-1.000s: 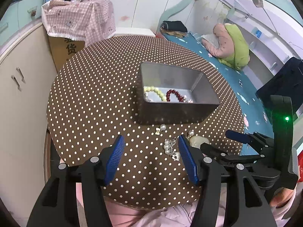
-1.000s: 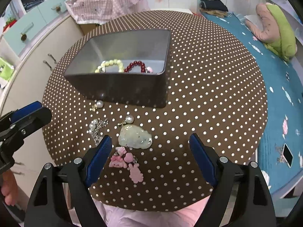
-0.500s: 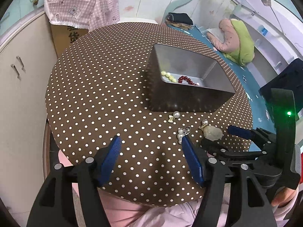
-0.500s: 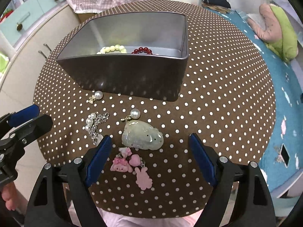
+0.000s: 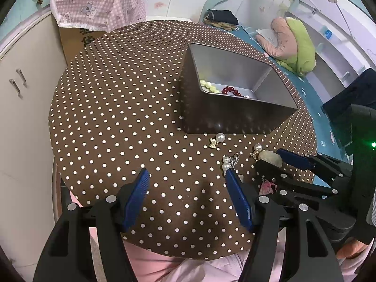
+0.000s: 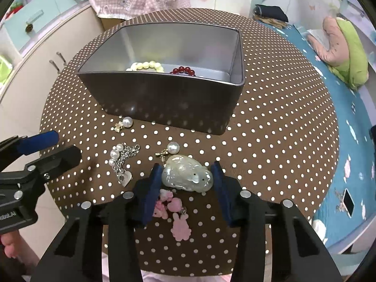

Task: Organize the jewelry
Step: 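Grasp and lift the jade pendant with the right gripper while the left closes on a pearl earring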

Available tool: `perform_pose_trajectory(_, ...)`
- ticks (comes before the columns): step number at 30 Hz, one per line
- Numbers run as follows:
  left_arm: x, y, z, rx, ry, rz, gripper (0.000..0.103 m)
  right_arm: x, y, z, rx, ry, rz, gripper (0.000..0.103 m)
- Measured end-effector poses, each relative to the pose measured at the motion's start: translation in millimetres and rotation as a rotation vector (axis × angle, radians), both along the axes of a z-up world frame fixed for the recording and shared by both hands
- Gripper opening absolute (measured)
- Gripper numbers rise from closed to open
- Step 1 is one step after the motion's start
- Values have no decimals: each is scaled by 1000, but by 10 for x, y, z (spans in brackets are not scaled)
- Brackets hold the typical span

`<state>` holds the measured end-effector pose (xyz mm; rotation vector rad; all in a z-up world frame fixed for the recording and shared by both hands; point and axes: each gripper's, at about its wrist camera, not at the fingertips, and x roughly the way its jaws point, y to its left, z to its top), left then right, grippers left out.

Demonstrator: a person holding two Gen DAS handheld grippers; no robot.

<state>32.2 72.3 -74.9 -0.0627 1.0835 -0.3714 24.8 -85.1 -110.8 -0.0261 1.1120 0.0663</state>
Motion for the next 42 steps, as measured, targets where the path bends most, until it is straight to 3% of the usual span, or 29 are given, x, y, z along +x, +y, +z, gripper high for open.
perform_pose_trajectory(21, -9, -460, -28, 39, 16, -73, 64, -84, -647, 50, 67, -25, -119, 43)
perform_pose_trajectory(29, 69, -610, -86, 92, 23, -93, 64, -52, -936, 56, 81, -34, -155, 43)
perform_pose_trajectory(33, 79, -672, -141, 107, 39, -104, 57, -21, -1008, 55, 92, -37, -163, 43)
perform_pose_trajectory(39, 39, -760, -149, 197, 13, -111, 41, 27, -1028, 34, 97, -37, -162, 43)
perform_pose_trajectory(42, 19, -765, -148, 188, 13, -129, 28, 62, -1062, 23, 109, -34, -159, 43)
